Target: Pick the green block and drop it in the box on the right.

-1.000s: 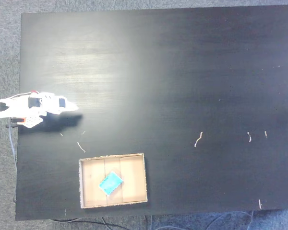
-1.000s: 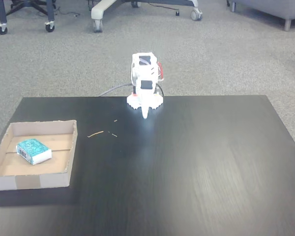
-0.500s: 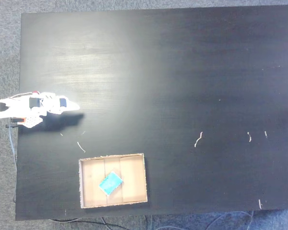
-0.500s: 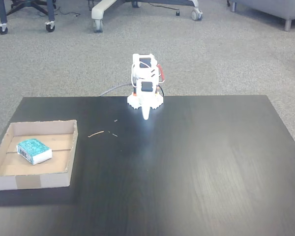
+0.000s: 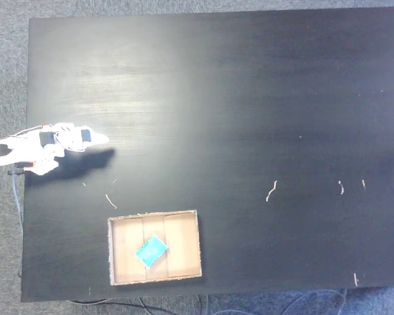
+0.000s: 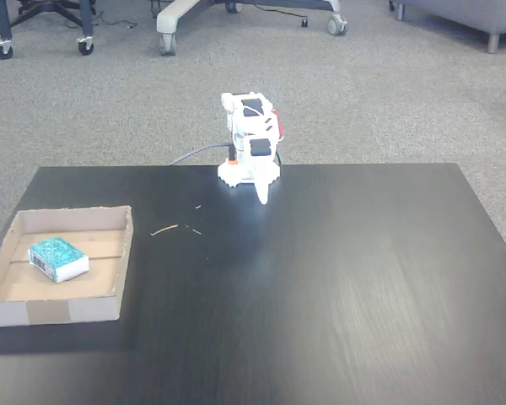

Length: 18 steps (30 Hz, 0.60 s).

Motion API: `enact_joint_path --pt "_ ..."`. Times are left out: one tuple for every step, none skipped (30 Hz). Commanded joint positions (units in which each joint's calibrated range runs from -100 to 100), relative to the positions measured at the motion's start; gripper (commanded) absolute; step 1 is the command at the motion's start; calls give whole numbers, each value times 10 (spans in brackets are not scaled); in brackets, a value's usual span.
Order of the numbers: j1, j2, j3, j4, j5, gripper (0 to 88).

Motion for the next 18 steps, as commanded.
enact_joint_path --pt "3 -2 13 2 -2 1" --pt "3 -2 13 2 -2 1" --pt "3 -2 13 2 -2 1" --pt "3 -2 13 2 -2 1" --pt "3 -2 13 2 -2 1" --pt "3 -2 13 2 -2 1" --pt "3 -2 13 2 -2 1" --pt "3 -2 13 2 -2 1" --pt "3 -2 13 2 -2 1" --pt "2 -2 13 2 -1 1" --pt "1 -2 13 2 -1 1" --pt "3 -2 13 2 -1 1" --pt "8 -2 13 2 -3 1" --pt "17 -2 13 2 -3 1" --pt "20 -2 13 3 0 1" --pt "20 -3 13 3 3 1" --pt "20 -3 13 3 5 1" --pt "20 -3 13 3 6 1"
